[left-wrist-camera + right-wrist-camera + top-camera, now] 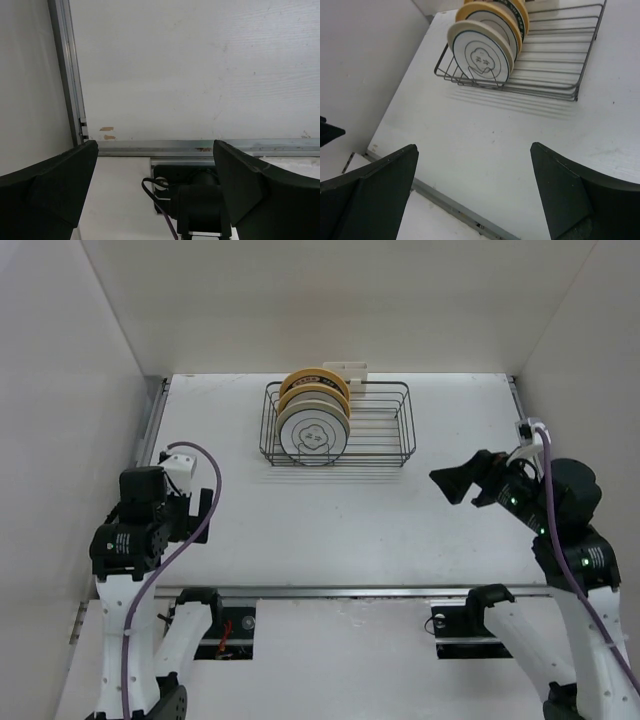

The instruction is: Unload the plates from the dish rack

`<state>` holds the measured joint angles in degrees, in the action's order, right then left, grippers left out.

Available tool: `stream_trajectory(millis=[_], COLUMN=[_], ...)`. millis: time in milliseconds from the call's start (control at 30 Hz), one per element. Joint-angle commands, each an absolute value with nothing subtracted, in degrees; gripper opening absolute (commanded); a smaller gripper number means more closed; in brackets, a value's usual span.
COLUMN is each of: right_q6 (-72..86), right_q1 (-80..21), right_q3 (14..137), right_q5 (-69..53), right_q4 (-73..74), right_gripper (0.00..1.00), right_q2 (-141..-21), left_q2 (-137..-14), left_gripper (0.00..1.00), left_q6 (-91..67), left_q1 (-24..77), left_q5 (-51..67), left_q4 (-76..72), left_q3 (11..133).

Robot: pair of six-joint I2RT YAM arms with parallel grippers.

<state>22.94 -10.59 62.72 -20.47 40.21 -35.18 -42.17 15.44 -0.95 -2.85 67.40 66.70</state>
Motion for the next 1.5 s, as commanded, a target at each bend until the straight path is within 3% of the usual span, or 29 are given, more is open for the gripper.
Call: stream_trajectory(millis=[0, 167, 300, 500, 600, 633, 800, 1000, 1467], right_q6=[22.94, 22.94, 19.09, 1.87, -5.25, -8.14, -11.6, -8.18, -1.67], right_q1=[-11.07, -11.07, -13.61, -23.89, -28.73, -29.7, -33.57, -34.72, -33.49], right_q3=[68.36, 77.32, 89.37, 102.99, 108.62, 109.59, 108.74, 109.32, 119.0], right_q5=[-19.86, -23.81, -31.37, -31.2, -28.23, -26.65, -21.81, -9.61, -10.55], right_q4=[28.96, 13.12, 7.39, 16.15, 25.03, 26.88, 31.03, 28.04, 28.3], right_gripper=[1.0, 1.0, 1.0, 1.0, 0.87, 0.78, 0.63, 0.58, 0.59], right_q2=[-44.51, -61.05, -76.7, -93.5, -100.08, -101.33, -104.59, -109.15, -120.59], left_q2=[-43.42, -46.49, -52.45, -58.36, -58.37, -58.36, -57.74, -56.61, -54.32], left_gripper=[1.0, 1.0, 1.0, 1.0, 1.0, 1.0, 1.0, 1.0, 1.0], left_q6=[13.11, 20.18, 20.92, 20.31, 19.25, 19.25, 19.25, 19.25, 19.25], left_q1=[-0.79, -0.79, -0.79, -0.79, -0.79, -0.79, -0.79, -0.79, -2.64], left_q5=[-1.58, 9.81, 8.1, 3.16, 1.59, 1.58, -0.87, -1.49, 0.62], left_q4=[66.01, 67.85, 69.69, 73.21, 72.16, 71.64, 69.62, 66.29, 57.74], left_q3=[71.71, 79.61, 84.18, 86.75, 84.65, 83.51, 82.35, 79.37, 72.95])
